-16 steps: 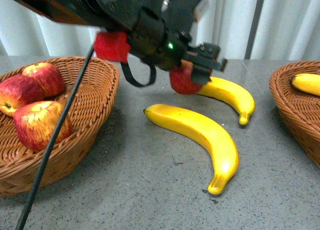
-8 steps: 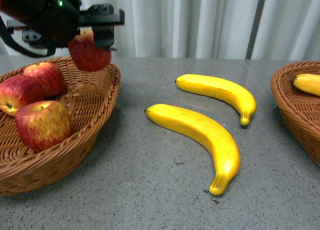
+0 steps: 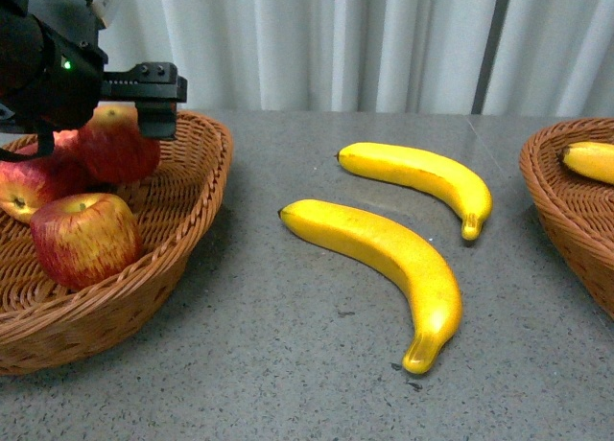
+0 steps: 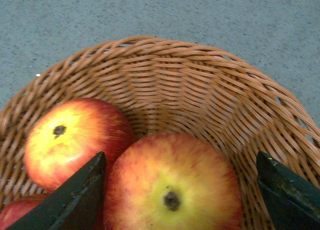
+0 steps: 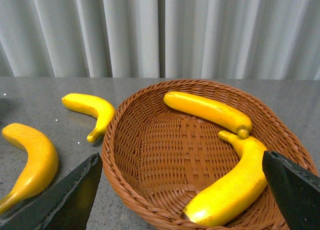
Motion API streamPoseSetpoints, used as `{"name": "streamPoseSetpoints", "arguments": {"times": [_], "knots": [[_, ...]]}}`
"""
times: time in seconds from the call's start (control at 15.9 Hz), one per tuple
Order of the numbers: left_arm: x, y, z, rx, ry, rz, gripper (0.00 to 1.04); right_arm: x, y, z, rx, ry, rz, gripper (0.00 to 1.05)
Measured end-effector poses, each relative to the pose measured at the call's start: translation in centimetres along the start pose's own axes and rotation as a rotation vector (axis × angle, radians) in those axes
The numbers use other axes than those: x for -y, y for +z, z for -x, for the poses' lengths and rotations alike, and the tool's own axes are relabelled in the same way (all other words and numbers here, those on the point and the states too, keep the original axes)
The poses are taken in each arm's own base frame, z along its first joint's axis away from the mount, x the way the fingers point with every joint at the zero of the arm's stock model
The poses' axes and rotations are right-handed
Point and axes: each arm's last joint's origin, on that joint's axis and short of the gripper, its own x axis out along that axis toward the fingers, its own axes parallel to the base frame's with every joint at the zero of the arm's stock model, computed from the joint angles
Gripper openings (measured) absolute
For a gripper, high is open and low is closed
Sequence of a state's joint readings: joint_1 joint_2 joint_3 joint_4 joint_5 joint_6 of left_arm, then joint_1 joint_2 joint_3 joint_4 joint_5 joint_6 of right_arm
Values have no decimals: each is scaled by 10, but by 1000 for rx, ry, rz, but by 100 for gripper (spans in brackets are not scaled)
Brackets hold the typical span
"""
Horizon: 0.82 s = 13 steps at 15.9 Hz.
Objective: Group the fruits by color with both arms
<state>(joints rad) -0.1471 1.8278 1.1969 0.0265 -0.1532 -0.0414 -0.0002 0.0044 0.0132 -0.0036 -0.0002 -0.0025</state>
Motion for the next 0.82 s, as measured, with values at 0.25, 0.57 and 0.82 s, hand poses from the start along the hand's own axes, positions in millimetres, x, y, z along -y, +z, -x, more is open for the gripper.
{"name": "streamPoseSetpoints", "arguments": {"times": [0.25, 0.57, 0.82], "knots": [[8, 10, 20, 75, -47, -26, 98, 0, 0, 0, 0, 0, 0, 98], [2, 20, 70, 240, -74, -53, 98, 0, 0, 0, 0, 0, 0, 98], [-12, -3, 150, 534, -21, -15, 88, 0, 0, 0, -1, 0, 0, 98]]}}
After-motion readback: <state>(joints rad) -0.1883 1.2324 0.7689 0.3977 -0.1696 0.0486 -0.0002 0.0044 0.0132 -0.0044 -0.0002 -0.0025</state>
